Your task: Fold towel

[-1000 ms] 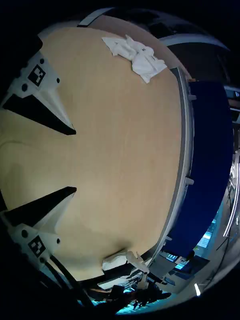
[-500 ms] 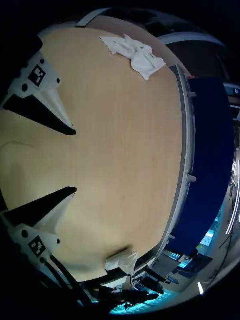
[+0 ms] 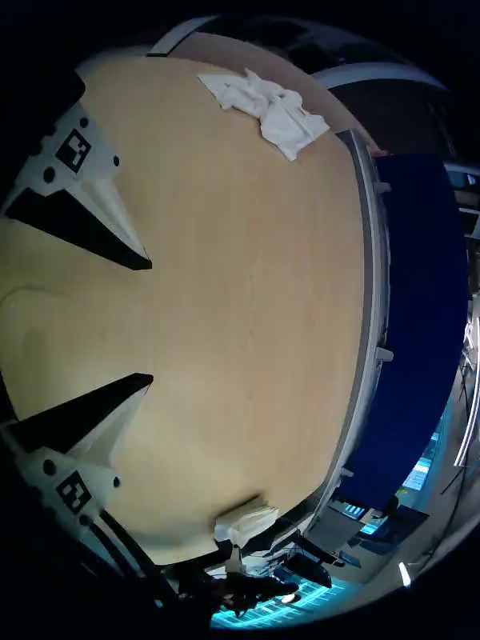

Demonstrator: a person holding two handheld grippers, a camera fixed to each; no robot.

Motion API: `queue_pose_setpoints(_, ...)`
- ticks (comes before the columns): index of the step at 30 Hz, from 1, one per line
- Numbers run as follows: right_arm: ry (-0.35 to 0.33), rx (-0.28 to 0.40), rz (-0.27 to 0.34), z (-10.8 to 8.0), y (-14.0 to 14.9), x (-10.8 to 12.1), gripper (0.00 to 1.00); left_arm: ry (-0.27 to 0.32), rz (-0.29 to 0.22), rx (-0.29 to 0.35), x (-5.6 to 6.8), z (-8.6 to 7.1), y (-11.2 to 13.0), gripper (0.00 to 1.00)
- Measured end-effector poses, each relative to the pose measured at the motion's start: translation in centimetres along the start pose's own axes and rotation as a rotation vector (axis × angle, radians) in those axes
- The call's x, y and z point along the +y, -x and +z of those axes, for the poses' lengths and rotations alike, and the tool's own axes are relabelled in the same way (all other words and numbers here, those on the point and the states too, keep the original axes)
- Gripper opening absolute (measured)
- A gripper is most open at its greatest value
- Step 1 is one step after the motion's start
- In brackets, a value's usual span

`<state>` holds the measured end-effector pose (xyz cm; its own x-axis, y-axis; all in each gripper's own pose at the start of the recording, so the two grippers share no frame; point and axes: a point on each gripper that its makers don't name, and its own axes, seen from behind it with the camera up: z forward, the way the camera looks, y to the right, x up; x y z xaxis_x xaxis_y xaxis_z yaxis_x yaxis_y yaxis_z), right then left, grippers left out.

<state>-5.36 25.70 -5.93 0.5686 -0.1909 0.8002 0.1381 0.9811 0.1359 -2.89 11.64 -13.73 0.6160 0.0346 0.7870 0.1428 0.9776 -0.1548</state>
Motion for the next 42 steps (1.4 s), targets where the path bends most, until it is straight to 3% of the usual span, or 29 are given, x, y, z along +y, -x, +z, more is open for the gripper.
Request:
queue_pose_setpoints(12,0.046,-0.060,0.072,2.3,2.6,0.1,0.09,-0.007,0.003,0.002,-0.2,-0.5,-0.1,0.96)
queue_pose_setpoints(23,0.073,-0.032,0.079,1.7,2.4,0.2,0.16,-0.002,0.003,0.006,-0.3,-0.7,-0.4,0.96)
queue_pose_setpoints(34,0.114,-0.007,0.062,0.4,2.7,1.0,0.49,0.006,0.008,0.009,-0.1,-0.7,-0.6,0.96)
queue_pose_setpoints(37,0.119,0.011,0.065,0.1,2.4,1.1,0.77,0.010,0.009,0.009,0.0,-0.8,-0.7,0.96)
queue_pose_setpoints(39,0.121,0.024,0.068,-0.1,2.2,1.1,0.91,0.012,0.010,0.010,0.1,-0.8,-0.7,0.96)
queue_pose_setpoints(42,0.117,0.041,0.069,-0.3,1.7,0.9,0.94,0.014,0.012,0.011,0.2,-0.9,-0.8,0.96)
